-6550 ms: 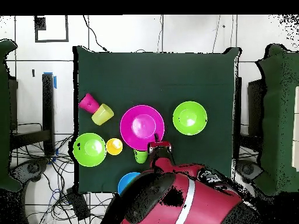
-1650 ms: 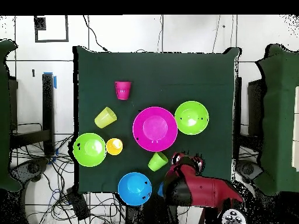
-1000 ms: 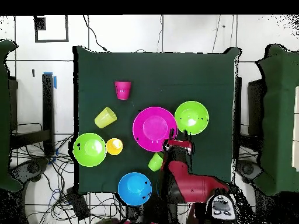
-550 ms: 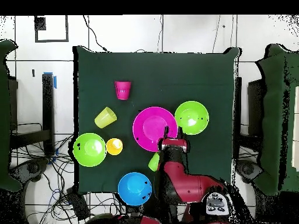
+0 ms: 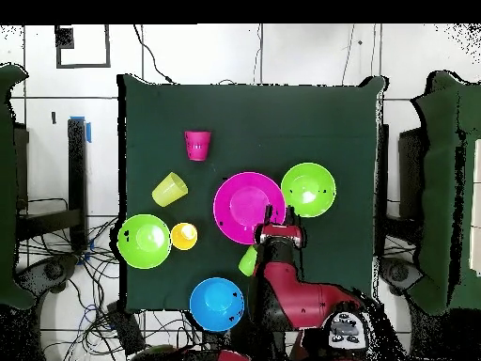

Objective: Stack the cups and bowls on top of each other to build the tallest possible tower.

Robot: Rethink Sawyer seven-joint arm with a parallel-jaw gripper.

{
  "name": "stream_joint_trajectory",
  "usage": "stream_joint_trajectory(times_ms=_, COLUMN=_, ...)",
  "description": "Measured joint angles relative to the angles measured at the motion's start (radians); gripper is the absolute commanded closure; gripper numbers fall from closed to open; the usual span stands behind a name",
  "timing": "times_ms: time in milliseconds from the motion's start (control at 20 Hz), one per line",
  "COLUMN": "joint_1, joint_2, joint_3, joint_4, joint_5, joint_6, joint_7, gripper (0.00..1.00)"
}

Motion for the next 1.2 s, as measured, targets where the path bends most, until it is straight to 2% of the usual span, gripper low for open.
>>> stream_joint_trajectory(times_ms=650, joint_1=0.025, joint_2=0.019, joint_3=-0.043, joint_4=0.0, joint_5=0.002, joint_6=-0.021, joint_7=0.0, gripper=0.0)
stream_joint_trajectory(times_ms=950, joint_1=0.07, joint_2=0.052, joint_3=-0.084, joint_4=0.004, joint_5=0.038, joint_6=-0.137, joint_7=0.0, gripper=0.0)
stream_joint_trajectory(times_ms=1200, joint_1=0.078, joint_2=0.073, joint_3=-0.099, joint_4=0.009, joint_5=0.06, joint_6=-0.206, joint_7=0.0, gripper=0.0)
